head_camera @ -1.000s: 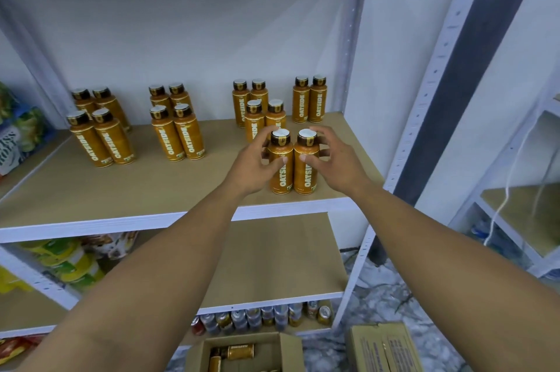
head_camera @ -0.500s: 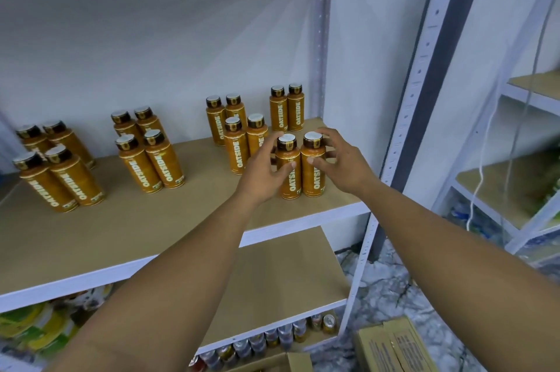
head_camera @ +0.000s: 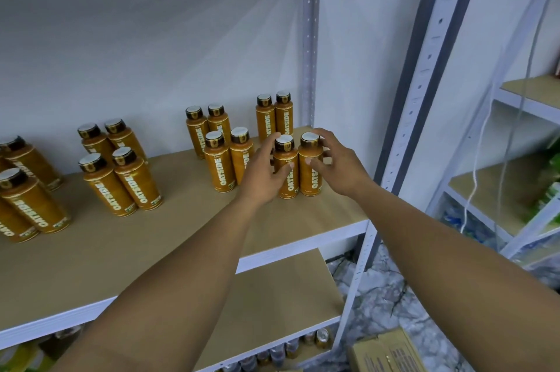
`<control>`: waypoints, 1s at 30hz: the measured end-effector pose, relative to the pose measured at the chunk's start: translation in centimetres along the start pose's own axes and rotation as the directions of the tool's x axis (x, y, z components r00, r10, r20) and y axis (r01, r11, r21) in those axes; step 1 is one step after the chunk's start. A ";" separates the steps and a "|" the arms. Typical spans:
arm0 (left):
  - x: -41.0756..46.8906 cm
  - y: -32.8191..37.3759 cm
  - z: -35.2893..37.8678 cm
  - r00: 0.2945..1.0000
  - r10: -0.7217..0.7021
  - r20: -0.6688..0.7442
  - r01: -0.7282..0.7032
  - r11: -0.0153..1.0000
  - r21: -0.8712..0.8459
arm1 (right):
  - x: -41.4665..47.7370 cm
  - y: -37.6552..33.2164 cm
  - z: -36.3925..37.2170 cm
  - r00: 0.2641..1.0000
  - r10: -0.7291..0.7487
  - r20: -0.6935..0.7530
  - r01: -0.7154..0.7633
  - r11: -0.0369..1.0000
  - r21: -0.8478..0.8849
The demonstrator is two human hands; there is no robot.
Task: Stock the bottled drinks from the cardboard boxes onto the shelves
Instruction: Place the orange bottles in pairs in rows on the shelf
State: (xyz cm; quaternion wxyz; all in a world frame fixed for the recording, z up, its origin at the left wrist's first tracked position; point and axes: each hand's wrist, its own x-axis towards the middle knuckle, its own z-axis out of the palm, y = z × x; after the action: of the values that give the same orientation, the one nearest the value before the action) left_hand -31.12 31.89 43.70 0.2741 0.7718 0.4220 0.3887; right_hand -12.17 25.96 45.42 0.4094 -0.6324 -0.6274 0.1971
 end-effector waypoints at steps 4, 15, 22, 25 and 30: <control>1.6 -0.1 1.0 1.000 -0.007 -0.011 0.007 1.000 0.001 | 1.8 0.9 0.0 1.000 -0.008 -0.009 0.008 1.000 -0.024; 4.9 -1.0 2.1 1.000 -0.020 -0.024 0.020 1.000 0.012 | 4.7 2.3 1.2 0.993 -0.070 -0.093 0.066 0.997 -0.046; 6.0 -1.4 2.2 1.000 -0.004 -0.020 0.005 1.000 0.009 | 5.9 2.7 1.6 0.991 -0.082 -0.103 0.077 0.996 -0.046; 6.4 -1.5 2.3 1.000 -0.001 -0.019 0.001 1.000 0.006 | 6.3 2.7 1.6 0.992 -0.084 -0.099 0.081 0.996 -0.030; 6.8 -1.8 2.4 1.000 0.001 -0.008 -0.001 1.000 0.001 | 6.6 3.2 1.9 0.989 -0.105 -0.106 0.103 0.994 -0.025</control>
State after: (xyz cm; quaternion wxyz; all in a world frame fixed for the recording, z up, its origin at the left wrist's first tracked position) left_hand -27.59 38.47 43.52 0.2719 0.7706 0.4230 0.3916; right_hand -10.68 33.20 43.59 0.4461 -0.6124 -0.6385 0.1352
